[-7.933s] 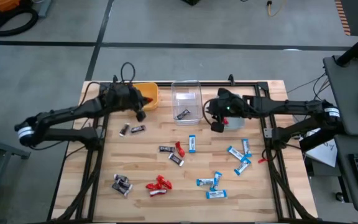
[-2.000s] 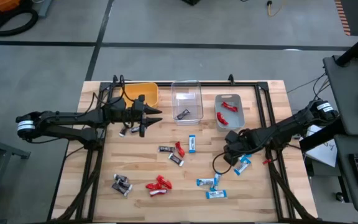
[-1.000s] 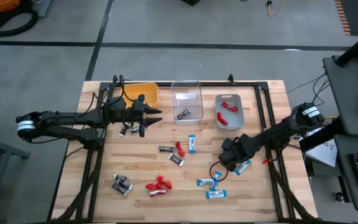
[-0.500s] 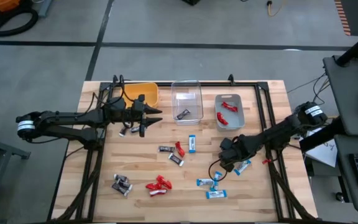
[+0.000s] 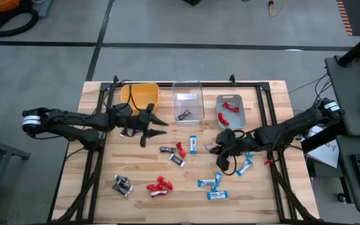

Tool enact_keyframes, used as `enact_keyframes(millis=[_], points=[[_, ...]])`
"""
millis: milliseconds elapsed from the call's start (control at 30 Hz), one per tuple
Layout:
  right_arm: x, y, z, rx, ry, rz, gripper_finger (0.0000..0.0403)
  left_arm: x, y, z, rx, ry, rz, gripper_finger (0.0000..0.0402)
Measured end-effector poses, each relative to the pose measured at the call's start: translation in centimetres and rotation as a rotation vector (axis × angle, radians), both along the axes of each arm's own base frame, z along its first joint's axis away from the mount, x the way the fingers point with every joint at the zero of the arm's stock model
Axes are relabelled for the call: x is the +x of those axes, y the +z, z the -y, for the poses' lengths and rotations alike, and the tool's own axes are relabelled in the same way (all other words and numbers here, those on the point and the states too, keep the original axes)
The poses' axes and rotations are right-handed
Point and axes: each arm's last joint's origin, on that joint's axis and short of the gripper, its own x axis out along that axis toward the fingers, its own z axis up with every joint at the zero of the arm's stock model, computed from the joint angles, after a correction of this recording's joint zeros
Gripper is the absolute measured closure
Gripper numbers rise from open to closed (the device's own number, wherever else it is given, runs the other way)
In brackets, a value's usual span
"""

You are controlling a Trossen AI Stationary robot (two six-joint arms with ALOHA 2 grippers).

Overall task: Sort candy
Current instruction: Put the white chocolate into the yellow bin

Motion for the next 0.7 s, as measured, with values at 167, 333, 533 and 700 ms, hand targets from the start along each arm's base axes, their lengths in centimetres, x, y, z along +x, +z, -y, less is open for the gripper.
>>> enact_keyframes(millis=[167, 333, 533, 700], points=[[1.7, 1.0, 0.8, -0.054, 0.1, 0.161, 0.0394, 2.0, -1.2, 1.2, 0.071, -0.11, 0.085, 0.026], [2.7, 1.0, 2.0, -0.077, 0.158, 0.206, 0.0394, 4.6, -2.3, 1.4, 0.069, -0.219, 0.076, 0.026], [3.7, 0.7, 3.0, -0.055, 0.23, 0.251, 0.0394, 8.2, -3.5, 1.0, 0.077, -0.233, 0.031, 0.026], [4.2, 0.5, 3.5, -0.045, 0.26, 0.262, 0.0394, 10.7, -3.9, 1.0, 0.067, -0.325, 0.034, 0.026]])
